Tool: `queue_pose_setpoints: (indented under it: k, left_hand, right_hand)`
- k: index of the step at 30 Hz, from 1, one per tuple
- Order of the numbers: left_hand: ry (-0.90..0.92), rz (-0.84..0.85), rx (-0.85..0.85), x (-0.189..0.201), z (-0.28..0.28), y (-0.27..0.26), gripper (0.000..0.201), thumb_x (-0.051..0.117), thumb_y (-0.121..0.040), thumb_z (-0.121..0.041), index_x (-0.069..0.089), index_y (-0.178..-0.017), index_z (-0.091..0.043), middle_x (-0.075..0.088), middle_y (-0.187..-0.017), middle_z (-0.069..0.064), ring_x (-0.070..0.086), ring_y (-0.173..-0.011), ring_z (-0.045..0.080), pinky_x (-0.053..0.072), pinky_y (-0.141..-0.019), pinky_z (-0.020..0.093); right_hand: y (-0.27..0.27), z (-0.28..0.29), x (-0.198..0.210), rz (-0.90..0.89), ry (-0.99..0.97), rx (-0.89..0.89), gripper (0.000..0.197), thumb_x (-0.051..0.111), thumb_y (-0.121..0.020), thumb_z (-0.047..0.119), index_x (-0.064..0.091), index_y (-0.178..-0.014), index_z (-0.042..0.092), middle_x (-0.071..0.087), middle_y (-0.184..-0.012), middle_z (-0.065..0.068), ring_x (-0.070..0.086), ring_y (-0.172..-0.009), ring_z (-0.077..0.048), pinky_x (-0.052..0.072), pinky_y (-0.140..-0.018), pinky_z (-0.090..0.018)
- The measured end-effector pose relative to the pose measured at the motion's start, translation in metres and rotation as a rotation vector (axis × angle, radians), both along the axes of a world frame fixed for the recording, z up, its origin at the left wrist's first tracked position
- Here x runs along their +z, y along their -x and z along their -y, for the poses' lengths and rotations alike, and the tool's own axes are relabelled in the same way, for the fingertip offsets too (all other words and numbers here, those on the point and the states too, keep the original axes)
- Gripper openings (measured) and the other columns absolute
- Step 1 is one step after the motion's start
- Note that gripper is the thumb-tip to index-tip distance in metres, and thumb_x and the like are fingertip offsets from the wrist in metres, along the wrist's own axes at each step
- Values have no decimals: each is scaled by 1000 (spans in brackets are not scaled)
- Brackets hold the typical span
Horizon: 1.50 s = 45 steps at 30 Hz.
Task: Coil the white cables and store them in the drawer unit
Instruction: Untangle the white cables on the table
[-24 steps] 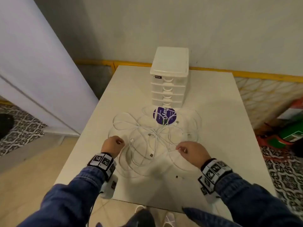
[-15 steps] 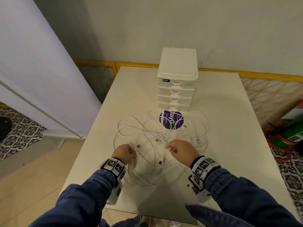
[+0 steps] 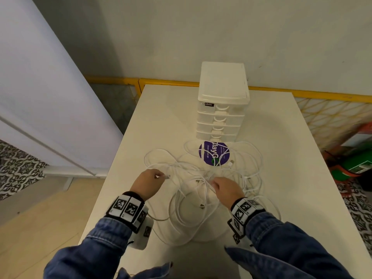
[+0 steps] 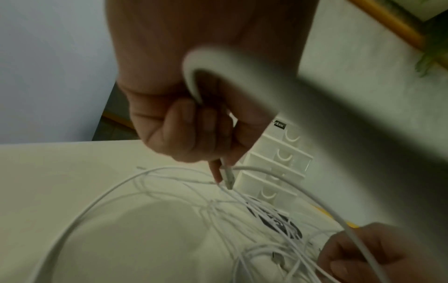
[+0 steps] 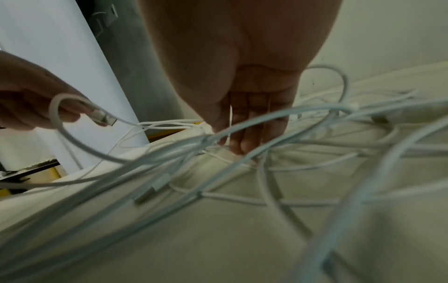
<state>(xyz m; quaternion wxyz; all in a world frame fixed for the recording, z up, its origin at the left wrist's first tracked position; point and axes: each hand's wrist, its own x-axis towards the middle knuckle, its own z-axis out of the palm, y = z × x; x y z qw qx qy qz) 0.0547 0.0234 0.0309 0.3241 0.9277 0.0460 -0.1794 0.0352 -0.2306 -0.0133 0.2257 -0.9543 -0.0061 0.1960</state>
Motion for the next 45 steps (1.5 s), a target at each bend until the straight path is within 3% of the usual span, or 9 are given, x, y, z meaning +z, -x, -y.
queue_pose_setpoints:
  k: [3,8,12,19,22,32,35,39,45]
  left_hand:
    - [-117,38,-7,6,-3,-10,35,49,-95,-32,58,-67,-12,55,-66,4,56,-73,26,35,-59,29]
    - [-166,166,66,9,-10,-27,33,39,-100,-25,59,-98,2,66,-99,24,60,-94,39,44,-78,39]
    - [47,225,-74,8,7,-28,21,39,-99,-17,56,-90,-8,67,-80,11,60,-80,33,44,-72,36]
    - [149,102,-317,-6,43,-15,21,34,-96,-5,47,-112,-7,61,-85,4,54,-75,21,41,-69,30]
    - [204,78,-295,-1,58,-12,18,40,-95,-7,46,-112,-7,60,-91,6,53,-78,21,36,-69,26]
    - [80,190,-66,10,88,-6,47,54,-90,-43,45,-54,-14,48,-52,0,48,-56,18,33,-50,28]
    - [110,134,-87,3,91,-10,46,49,-93,-43,62,-67,-7,56,-65,5,55,-65,22,39,-60,31]
    - [28,155,-303,-17,104,-19,21,57,-91,-25,72,-98,-11,52,-92,6,58,-86,28,42,-77,30]
    - [-293,153,-595,-38,124,-24,28,57,-90,-16,66,-114,-25,46,-113,3,56,-89,21,42,-71,29]
  right_hand:
    - [0,1,2,-7,-12,-20,25,47,-89,13,62,-109,15,64,-109,-8,59,-98,-27,48,-86,-35]
    - [0,-9,5,-56,108,-28,18,56,-85,17,64,-101,12,62,-109,-7,60,-97,-26,49,-84,-34]
    - [5,-10,4,-56,79,-66,11,51,-83,11,61,-79,14,65,-97,-8,61,-88,-25,50,-78,-33]
    - [8,5,23,114,-128,-118,22,46,-87,10,60,-105,11,62,-96,-6,56,-84,-19,43,-76,-28]
    - [8,11,36,191,-187,-112,15,56,-86,18,63,-98,13,51,-72,8,45,-64,-6,34,-60,-16]
    - [4,43,101,551,-563,-166,6,45,-93,11,46,-91,17,58,-62,-6,57,-59,-20,45,-61,-26]
    - [2,56,113,611,-673,-280,6,44,-94,11,47,-93,16,54,-62,-12,56,-58,-23,45,-58,-18]
    - [3,66,104,482,-602,-269,5,50,-93,21,54,-93,17,43,-57,9,44,-51,-6,48,-57,-32]
    - [13,73,71,334,-516,-317,10,59,-88,19,62,-93,11,53,-54,28,50,-55,14,37,-56,-4]
